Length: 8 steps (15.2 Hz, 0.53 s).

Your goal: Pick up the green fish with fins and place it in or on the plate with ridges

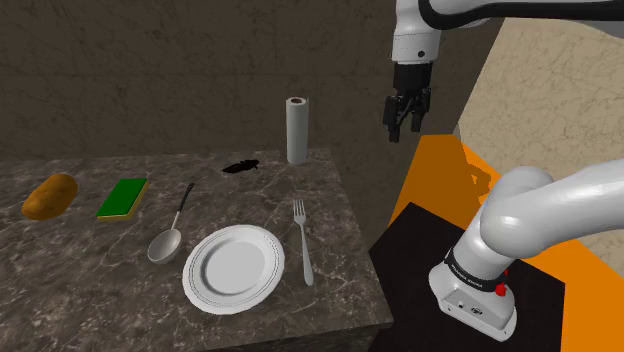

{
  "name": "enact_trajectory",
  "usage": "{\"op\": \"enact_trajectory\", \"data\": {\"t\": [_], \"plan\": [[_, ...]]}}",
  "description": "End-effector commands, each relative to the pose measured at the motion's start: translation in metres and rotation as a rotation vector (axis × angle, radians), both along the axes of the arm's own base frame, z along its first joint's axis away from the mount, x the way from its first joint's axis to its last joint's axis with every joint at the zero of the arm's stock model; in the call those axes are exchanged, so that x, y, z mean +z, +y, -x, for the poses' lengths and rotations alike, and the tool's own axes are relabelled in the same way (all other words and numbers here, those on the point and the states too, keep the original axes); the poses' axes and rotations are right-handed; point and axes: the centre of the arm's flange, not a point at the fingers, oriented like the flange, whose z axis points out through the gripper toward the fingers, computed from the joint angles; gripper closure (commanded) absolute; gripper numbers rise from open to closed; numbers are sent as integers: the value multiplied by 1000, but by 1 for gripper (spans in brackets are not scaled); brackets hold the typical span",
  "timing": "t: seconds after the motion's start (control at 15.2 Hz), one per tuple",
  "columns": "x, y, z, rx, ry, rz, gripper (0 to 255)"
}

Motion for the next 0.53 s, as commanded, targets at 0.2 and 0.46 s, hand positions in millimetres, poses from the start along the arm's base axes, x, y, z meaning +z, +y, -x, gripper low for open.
{"op": "enact_trajectory", "data": {"t": [0.2, 0.46], "plan": [[-8, 36, -13, -104, -13, 29, 0], [-21, 82, -36, -242, -30, 67, 0]]}}
